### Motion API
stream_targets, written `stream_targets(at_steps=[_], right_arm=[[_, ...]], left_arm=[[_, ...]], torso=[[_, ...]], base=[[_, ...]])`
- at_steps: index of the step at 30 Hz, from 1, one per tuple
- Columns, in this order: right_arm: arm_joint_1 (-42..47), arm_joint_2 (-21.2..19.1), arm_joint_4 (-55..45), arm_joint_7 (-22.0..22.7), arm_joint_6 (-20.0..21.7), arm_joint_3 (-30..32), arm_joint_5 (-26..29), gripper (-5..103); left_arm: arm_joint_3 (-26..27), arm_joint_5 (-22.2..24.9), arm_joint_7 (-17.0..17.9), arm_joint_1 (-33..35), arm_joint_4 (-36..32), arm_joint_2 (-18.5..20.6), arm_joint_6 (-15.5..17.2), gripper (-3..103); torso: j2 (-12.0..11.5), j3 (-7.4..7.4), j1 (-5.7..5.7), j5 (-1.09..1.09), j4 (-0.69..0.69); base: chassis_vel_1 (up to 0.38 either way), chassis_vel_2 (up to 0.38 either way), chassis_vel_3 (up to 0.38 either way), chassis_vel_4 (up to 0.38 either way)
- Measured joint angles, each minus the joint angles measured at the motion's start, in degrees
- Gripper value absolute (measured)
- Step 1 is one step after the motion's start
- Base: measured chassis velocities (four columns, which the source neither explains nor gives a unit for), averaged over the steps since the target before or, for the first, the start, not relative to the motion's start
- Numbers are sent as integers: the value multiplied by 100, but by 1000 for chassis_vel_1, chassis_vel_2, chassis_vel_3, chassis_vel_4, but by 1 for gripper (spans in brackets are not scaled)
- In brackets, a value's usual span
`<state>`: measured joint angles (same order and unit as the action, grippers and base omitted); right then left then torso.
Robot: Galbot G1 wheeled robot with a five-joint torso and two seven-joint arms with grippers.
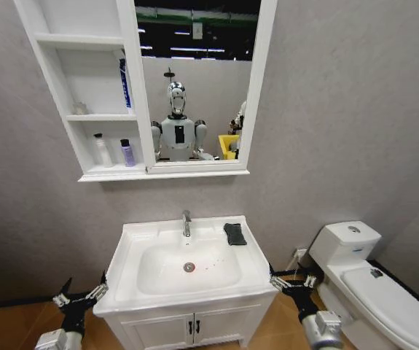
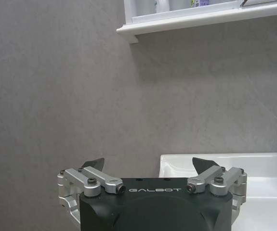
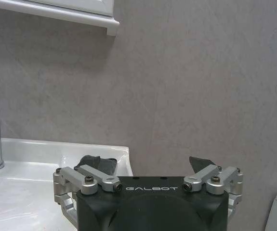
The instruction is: Move facial cleanser and shampoo from washbasin to cabinet, then wipe washbasin with towel.
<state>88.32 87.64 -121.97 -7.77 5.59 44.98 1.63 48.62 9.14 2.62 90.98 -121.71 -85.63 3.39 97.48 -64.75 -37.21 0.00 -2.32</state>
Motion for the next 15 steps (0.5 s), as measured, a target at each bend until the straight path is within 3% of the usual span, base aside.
stream_targets(at_steps=[9,15], right_arm=[[-132,-43,147,45,45,-40,46,100],[-1006,-728,1121,734,543,58,648,100]], left_arm=[[-51,-22,31,-35,10,2,0,100],[-377,-45,80,-223,50,87,78,100]], torso=[[1,1,3,0,0],[1,0,1,2,1]], base=[[-35,37,42,-44],[-10,5,7,-6]])
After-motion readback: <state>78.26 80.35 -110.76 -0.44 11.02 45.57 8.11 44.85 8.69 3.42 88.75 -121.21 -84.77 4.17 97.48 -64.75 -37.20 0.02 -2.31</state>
